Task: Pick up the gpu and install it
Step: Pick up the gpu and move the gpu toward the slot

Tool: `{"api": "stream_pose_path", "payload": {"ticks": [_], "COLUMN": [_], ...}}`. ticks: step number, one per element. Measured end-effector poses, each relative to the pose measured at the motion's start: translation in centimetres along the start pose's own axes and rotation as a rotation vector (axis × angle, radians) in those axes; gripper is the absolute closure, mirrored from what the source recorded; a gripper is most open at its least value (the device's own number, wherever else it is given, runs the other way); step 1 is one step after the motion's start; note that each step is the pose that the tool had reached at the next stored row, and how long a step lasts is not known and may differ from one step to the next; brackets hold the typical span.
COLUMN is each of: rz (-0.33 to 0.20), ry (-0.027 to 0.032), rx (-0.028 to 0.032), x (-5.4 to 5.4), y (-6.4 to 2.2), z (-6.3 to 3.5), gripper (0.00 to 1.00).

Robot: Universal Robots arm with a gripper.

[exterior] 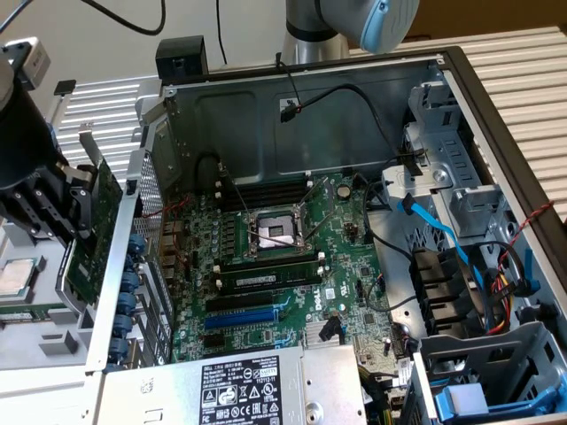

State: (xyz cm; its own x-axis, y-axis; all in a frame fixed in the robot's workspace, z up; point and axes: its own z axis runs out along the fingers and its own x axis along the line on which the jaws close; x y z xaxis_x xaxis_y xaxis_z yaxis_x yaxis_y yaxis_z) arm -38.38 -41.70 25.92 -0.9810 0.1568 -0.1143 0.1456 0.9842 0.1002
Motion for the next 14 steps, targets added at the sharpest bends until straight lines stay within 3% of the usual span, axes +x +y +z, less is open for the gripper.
{"api": "stream_pose_path", "payload": {"ticks": [4, 8, 14], "rz": [0.000, 0.001, 0.002], "ry": [0.0011, 0.0023, 0.0029], "rx": [0.0000, -0.0082, -0.0115], "x": [0.0, -0.1, -0.3], "y": [-0.03, -0.18, -0.09], "z": [0.02, -0.20, -2.37], "gripper": [0.73, 0.73, 0.73]}}
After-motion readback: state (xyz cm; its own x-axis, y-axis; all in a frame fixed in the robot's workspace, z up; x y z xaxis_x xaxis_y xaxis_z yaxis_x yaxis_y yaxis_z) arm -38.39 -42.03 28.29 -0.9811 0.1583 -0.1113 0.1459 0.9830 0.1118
